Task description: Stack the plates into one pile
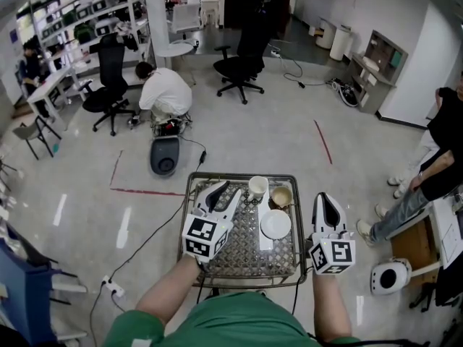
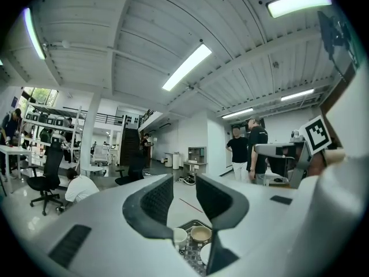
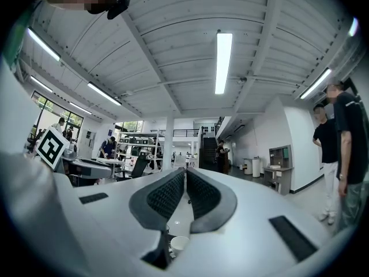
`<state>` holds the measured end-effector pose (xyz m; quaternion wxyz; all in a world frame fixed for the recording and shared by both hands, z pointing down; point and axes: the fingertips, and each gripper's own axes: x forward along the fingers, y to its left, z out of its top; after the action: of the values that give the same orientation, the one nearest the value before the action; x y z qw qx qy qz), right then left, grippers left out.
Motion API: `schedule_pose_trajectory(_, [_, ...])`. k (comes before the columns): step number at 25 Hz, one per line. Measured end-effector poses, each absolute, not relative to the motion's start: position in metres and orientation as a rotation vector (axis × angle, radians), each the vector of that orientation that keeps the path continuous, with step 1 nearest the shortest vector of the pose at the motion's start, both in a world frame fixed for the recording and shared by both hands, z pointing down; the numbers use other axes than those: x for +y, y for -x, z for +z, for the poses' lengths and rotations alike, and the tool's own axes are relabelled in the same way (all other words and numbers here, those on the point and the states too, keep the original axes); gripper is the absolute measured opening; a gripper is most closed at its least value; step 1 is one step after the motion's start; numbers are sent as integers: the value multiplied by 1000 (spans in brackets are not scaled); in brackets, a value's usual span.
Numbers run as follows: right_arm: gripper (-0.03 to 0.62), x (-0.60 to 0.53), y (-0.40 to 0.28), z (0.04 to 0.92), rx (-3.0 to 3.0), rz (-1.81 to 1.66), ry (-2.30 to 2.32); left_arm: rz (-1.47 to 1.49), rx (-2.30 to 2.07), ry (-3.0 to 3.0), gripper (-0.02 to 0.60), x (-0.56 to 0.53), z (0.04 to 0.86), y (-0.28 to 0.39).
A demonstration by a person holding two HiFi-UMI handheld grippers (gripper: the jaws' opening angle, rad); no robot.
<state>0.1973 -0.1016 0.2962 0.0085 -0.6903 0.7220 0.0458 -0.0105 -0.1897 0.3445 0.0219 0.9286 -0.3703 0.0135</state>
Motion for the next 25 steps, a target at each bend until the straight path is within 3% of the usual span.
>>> schedule_pose_trajectory(25, [32,-142,-158,320,2319,93,2107,51,-1207,-2812,133,-219,365,55])
